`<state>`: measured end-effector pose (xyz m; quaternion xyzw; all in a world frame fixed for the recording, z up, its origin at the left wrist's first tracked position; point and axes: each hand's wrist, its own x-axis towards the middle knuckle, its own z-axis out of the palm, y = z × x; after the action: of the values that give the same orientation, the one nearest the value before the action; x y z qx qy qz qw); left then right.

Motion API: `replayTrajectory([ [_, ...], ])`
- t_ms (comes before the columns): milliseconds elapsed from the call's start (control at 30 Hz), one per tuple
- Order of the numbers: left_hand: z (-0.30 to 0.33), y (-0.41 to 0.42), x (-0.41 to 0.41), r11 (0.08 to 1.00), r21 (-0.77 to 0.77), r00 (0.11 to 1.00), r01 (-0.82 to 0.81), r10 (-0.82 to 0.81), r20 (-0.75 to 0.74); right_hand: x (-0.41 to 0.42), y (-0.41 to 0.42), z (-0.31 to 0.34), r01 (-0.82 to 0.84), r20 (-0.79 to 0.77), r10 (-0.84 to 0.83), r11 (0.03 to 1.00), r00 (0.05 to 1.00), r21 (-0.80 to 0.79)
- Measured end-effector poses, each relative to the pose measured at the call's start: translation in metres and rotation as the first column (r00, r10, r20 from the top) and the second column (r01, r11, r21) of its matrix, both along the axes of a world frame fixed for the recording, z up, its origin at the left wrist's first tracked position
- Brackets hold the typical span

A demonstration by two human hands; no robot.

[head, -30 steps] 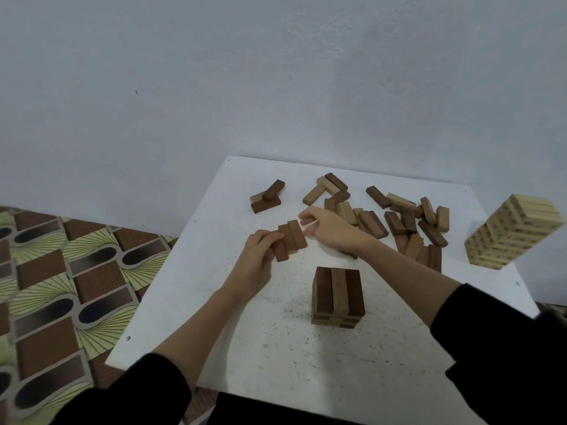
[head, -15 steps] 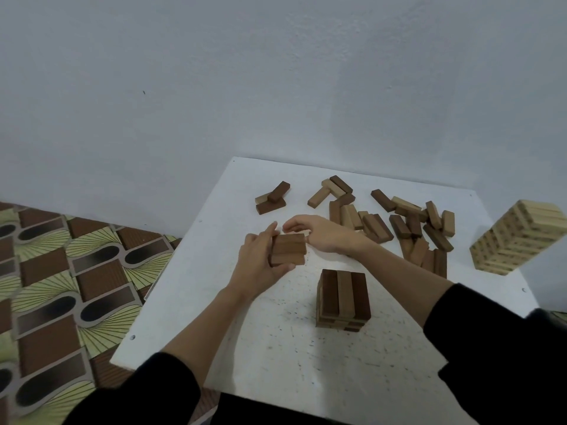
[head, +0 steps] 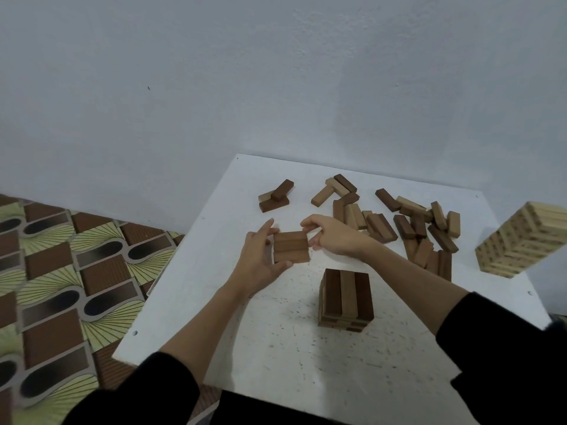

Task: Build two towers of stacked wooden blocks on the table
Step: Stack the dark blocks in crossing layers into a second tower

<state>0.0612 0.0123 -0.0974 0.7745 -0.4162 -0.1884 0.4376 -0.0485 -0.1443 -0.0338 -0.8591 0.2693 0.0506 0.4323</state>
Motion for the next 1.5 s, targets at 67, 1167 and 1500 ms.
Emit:
replayTrajectory([
  [67,0.0,-0.001,0.0,1.0,0.003,1.0,0.002,-0.002,0.021,0.0,0.0,0.0,0.001,0.005,-0.001,1.0,1.0,0.008],
  [1167,-0.006,0.002,0.005,0.999,0.012,0.998,0.043,-0.044,0.04,0.019,0.009,-0.003,-0.415,-0.296,0.306,0.792,0.905,-0.449],
  [1500,0.025,0.006,0.007,0.998,-0.012,0.998,0.058,-0.058,0.001,0.005,0.009,0.015,-0.306,-0.12,0.282,0.872,0.952,-0.383],
])
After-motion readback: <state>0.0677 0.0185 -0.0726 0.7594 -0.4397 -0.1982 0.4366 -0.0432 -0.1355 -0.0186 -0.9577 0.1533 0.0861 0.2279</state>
